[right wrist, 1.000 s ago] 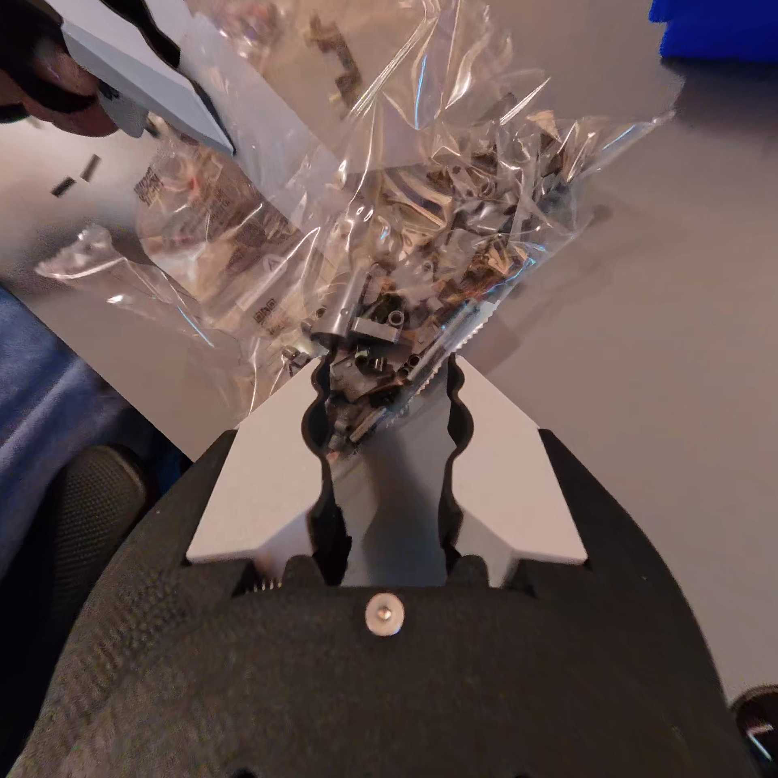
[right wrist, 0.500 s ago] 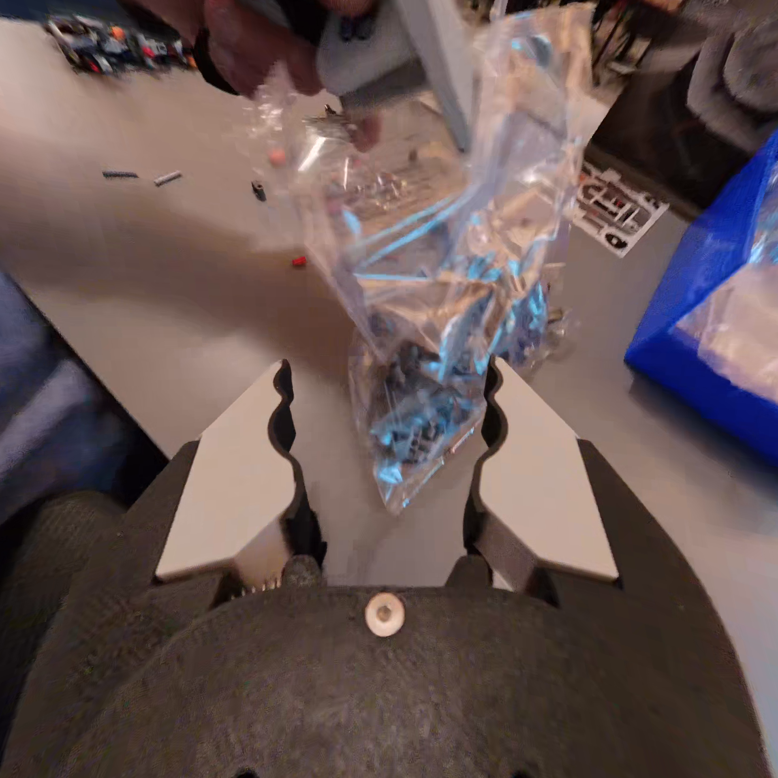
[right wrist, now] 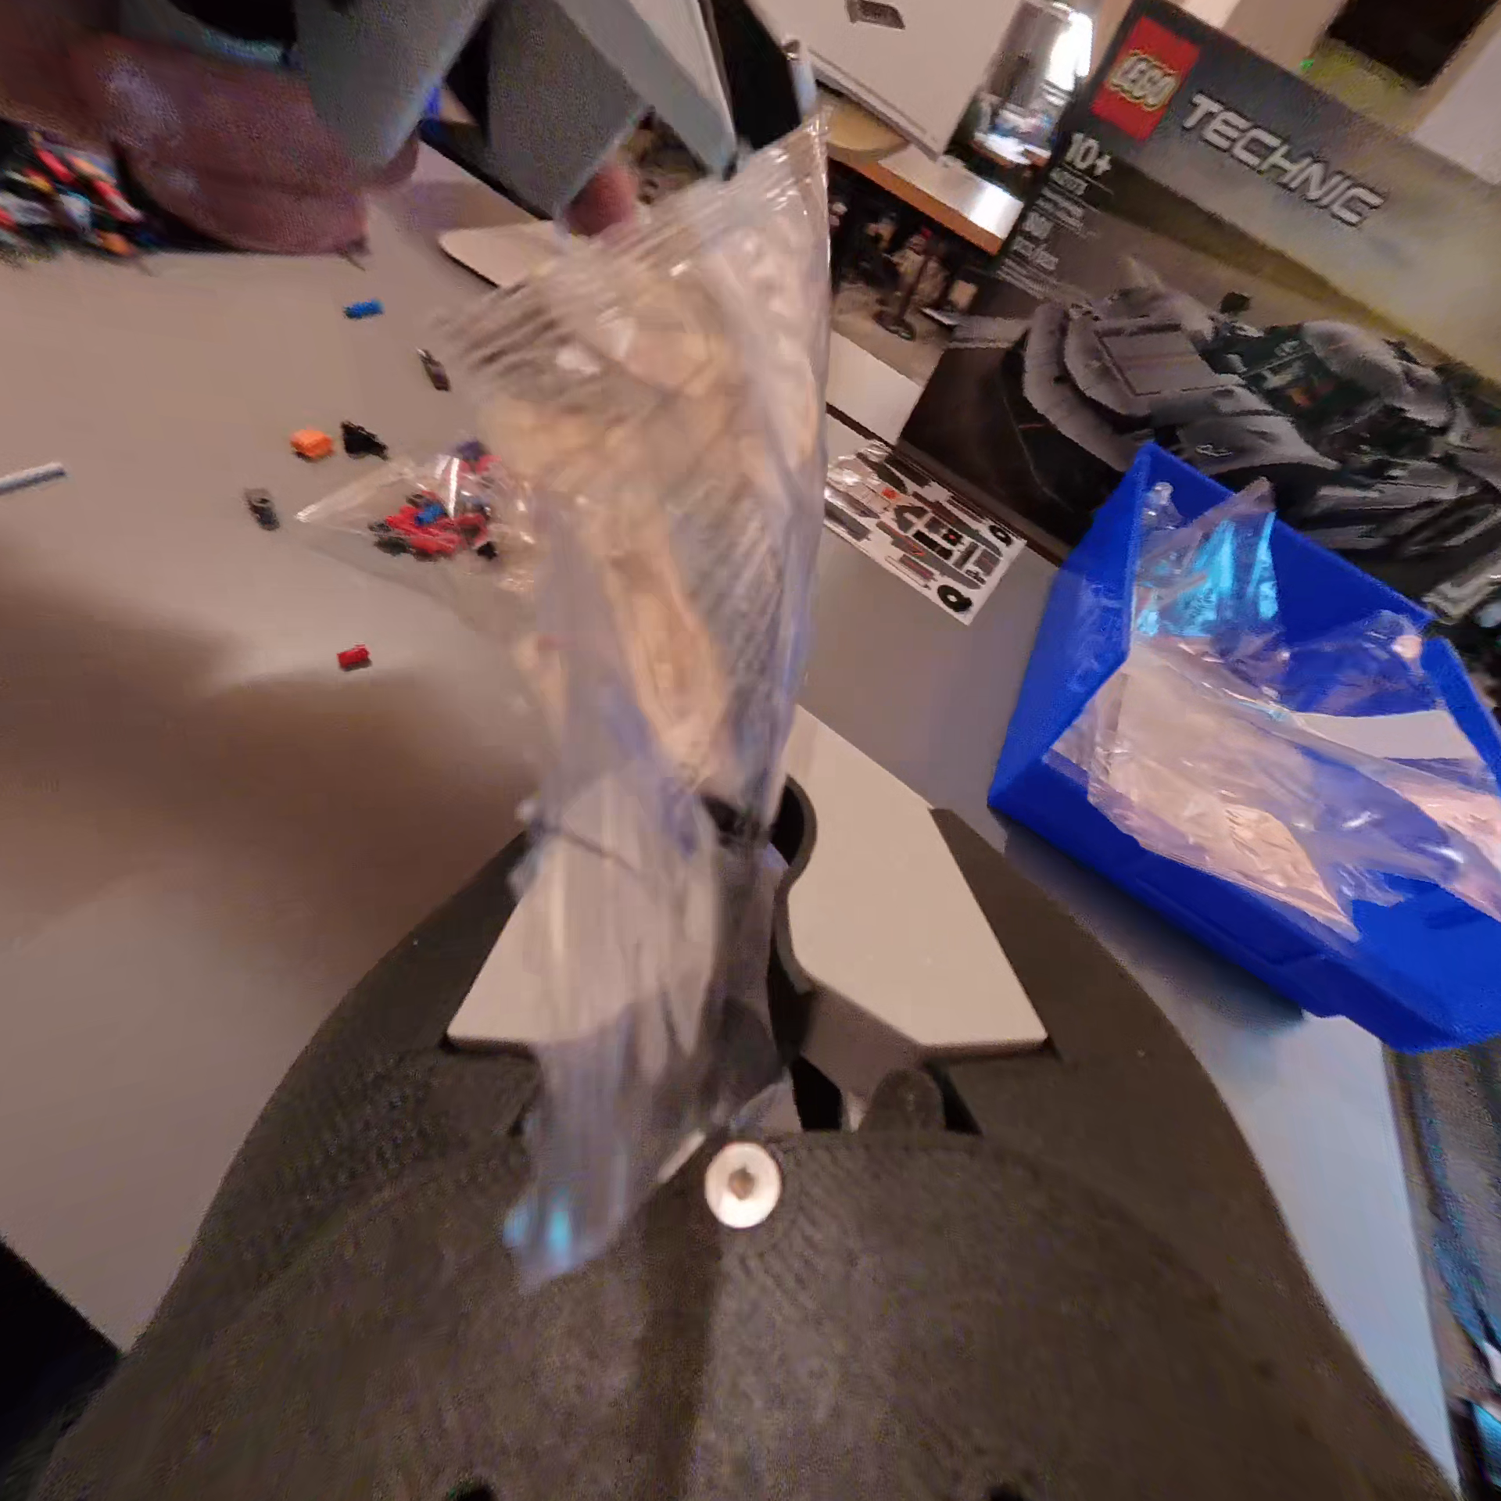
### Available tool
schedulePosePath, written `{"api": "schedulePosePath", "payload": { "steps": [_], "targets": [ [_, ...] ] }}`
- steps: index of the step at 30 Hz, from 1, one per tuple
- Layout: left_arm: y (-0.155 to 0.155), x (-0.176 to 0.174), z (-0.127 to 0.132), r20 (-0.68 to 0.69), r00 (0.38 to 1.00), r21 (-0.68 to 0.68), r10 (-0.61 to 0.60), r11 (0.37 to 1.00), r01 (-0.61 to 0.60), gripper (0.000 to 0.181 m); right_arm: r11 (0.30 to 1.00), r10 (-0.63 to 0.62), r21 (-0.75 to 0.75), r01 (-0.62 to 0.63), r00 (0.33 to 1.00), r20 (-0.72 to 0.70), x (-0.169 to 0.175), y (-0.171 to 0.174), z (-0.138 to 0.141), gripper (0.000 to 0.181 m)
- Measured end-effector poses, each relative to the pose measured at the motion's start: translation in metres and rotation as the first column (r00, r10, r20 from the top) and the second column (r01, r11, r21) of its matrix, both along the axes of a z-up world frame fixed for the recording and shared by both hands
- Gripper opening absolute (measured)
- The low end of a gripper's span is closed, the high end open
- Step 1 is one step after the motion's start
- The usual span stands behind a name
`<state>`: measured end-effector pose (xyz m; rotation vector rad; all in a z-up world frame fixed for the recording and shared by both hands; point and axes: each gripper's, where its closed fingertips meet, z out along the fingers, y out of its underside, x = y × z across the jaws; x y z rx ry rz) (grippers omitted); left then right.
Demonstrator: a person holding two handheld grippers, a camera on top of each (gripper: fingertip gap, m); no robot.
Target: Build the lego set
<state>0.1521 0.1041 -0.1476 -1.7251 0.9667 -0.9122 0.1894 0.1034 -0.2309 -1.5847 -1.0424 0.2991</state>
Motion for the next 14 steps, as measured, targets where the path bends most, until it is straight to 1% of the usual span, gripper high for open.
{"api": "schedulePosePath", "payload": {
  "steps": [1, 2, 3, 4, 6, 7, 8, 9, 10, 11, 12, 13, 14],
  "targets": [
    [-0.003, -0.002, 0.01, -0.035, 0.999, 0.105, -0.012, 0.994, 0.016, 0.041, 0.999, 0.028, -0.021, -0.028, 1.0, -0.012, 0.001, 0.0, 0.002, 0.0],
    [-0.007, -0.001, 0.016, -0.083, 0.996, 0.189, -0.034, 0.981, 0.049, 0.047, 0.998, 0.044, -0.05, -0.046, 0.999, -0.031, 0.002, 0.0, 0.004, 0.0],
    [-0.008, 0.001, 0.018, -0.146, 0.989, 0.249, -0.031, 0.966, 0.067, 0.054, 0.994, 0.074, -0.075, -0.077, 0.996, -0.045, 0.0, -0.001, 0.006, 0.0],
    [-0.014, 0.006, 0.016, -0.222, 0.974, 0.305, -0.05, 0.945, 0.118, 0.059, 0.99, 0.106, -0.087, -0.109, 0.993, -0.044, -0.002, -0.003, 0.007, 0.0],
    [-0.017, 0.016, 0.012, -0.355, 0.935, 0.424, -0.015, 0.888, 0.175, 0.07, 0.983, 0.158, -0.087, -0.159, 0.987, -0.019, -0.009, -0.008, 0.011, 0.0],
    [-0.023, 0.021, 0.009, -0.416, 0.909, 0.462, -0.019, 0.857, 0.23, 0.076, 0.98, 0.179, -0.084, -0.179, 0.984, -0.005, -0.012, -0.01, 0.013, 0.0],
    [-0.025, 0.026, 0.008, -0.459, 0.888, 0.495, 0.004, 0.832, 0.252, 0.078, 0.977, 0.197, -0.081, -0.196, 0.98, 0.009, -0.016, -0.012, 0.015, 0.0],
    [-0.026, 0.028, 0.005, -0.504, 0.864, 0.505, 0.018, 0.817, 0.277, 0.081, 0.973, 0.22, -0.078, -0.217, 0.975, 0.024, -0.021, -0.016, 0.018, 0.0],
    [-0.026, 0.029, -0.001, -0.548, 0.836, 0.482, 0.012, 0.822, 0.304, 0.083, 0.968, 0.243, -0.071, -0.24, 0.969, 0.04, -0.025, -0.019, 0.021, 0.0],
    [-0.024, 0.027, -0.005, -0.575, 0.818, 0.458, 0.016, 0.835, 0.305, 0.075, 0.964, 0.263, -0.065, -0.259, 0.963, 0.056, -0.029, -0.022, 0.024, 0.0],
    [-0.021, 0.023, -0.007, -0.59, 0.807, 0.436, 0.027, 0.851, 0.291, 0.063, 0.958, 0.285, -0.062, -0.281, 0.956, 0.071, -0.033, -0.025, 0.027, 0.0],
    [-0.02, 0.02, -0.007, -0.592, 0.806, 0.41, 0.015, 0.866, 0.285, 0.053, 0.95, 0.312, -0.061, -0.308, 0.947, 0.083, -0.038, -0.029, 0.03, 0.0],
    [-0.019, 0.017, -0.003, -0.57, 0.822, 0.399, 0.008, 0.876, 0.269, 0.049, 0.943, 0.332, -0.058, -0.327, 0.939, 0.091, -0.041, -0.032, 0.033, 0.0]
  ]
}}
